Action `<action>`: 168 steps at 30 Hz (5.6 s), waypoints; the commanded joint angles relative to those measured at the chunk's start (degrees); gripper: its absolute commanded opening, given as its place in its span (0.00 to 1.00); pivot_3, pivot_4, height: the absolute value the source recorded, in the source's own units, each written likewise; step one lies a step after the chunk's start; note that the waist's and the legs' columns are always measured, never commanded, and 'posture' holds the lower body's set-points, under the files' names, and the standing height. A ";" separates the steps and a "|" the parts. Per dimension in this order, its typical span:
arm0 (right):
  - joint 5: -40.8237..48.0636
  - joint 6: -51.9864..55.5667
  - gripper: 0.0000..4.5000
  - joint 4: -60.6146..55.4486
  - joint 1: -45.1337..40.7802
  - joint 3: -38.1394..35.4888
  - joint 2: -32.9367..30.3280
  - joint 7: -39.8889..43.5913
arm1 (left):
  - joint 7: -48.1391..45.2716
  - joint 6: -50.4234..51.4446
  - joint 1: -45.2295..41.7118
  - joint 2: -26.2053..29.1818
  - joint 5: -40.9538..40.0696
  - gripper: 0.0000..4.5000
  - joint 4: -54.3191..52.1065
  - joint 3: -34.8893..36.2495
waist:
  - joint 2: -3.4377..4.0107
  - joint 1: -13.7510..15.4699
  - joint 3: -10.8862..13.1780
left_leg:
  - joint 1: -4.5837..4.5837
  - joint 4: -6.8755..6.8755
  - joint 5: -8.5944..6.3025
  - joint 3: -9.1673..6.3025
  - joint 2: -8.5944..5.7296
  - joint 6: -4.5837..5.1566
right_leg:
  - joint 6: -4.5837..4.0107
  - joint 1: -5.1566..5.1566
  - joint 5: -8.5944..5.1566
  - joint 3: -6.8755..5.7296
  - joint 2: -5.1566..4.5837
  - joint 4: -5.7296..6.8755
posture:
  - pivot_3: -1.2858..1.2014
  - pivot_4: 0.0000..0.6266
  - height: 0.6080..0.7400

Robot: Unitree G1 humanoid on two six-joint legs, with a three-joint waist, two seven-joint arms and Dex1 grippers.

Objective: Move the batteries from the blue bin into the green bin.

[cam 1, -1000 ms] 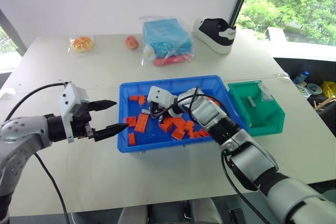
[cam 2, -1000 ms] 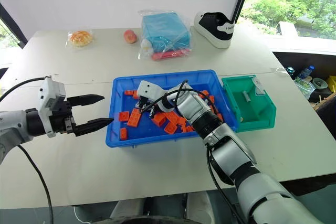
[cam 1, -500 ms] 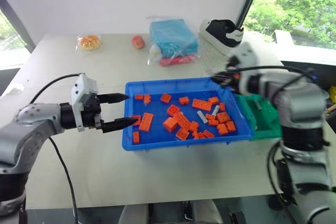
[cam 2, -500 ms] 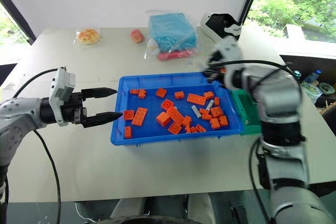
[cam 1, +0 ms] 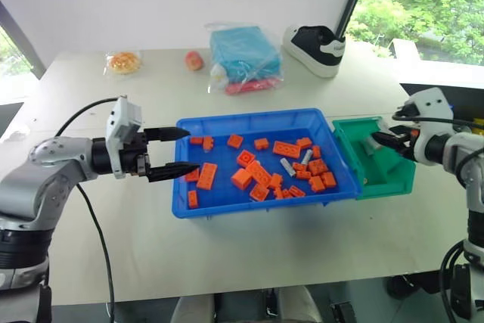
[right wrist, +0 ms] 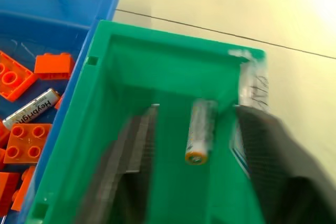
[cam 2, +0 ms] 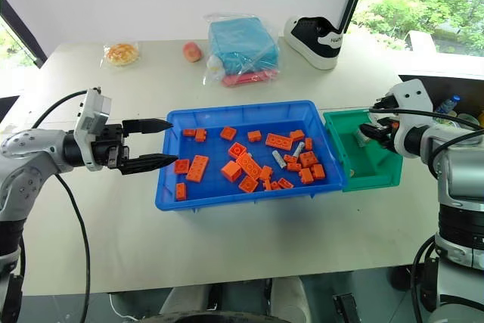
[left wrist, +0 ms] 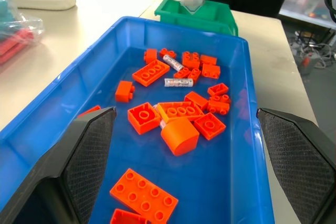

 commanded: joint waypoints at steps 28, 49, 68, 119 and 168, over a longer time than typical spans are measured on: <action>11.10 3.38 0.76 -12.46 -6.09 18.34 2.92 2.86 | 6.38 8.45 9.27 5.83 -6.13 1.00 -11.92 10.65 | -0.01 0.03 0.02 | -0.06 0.17 -0.04 -0.10 -0.02 0.04 | -0.03 -0.01 -0.01 0.01 -0.11 -0.01 | 0.52 0.24 0.90; 8.11 -1.83 0.76 -3.01 -7.49 28.23 10.00 -1.43 | 11.31 12.98 12.84 6.83 -10.61 1.00 -17.26 14.90 | 0.00 -0.02 0.02 | -0.04 0.17 -0.04 -0.08 -0.02 0.04 | -0.04 -0.19 -0.01 0.00 -0.07 -0.01 | 0.52 0.24 0.90; 11.34 4.08 0.95 -9.70 -10.54 28.18 14.26 -1.48 | 12.88 10.70 12.94 6.13 -10.07 1.00 -16.65 14.71 | 0.05 -0.04 0.05 | -0.04 0.17 -0.04 -0.09 -0.02 0.04 | -0.04 -0.21 -0.01 0.00 -0.07 0.00 | 0.52 0.24 0.90; -3.63 -28.01 0.92 23.92 -29.62 40.19 29.44 9.96 | 12.26 3.63 7.24 3.37 -3.79 1.00 -10.94 10.45 | 0.16 -0.07 0.12 | -0.04 0.20 -0.03 -0.15 -0.03 0.03 | -0.01 -0.21 0.02 0.04 0.06 0.09 | 0.52 0.24 0.90; -11.27 -58.16 0.01 36.30 -17.03 36.83 19.97 30.04 | 11.99 2.46 4.12 2.14 -2.53 1.00 -11.72 6.26 | 0.02 -1.25 0.04 | 0.06 0.21 -0.02 -0.13 0.03 0.00 | 0.15 0.14 0.11 0.08 0.12 0.12 | 0.52 0.24 0.90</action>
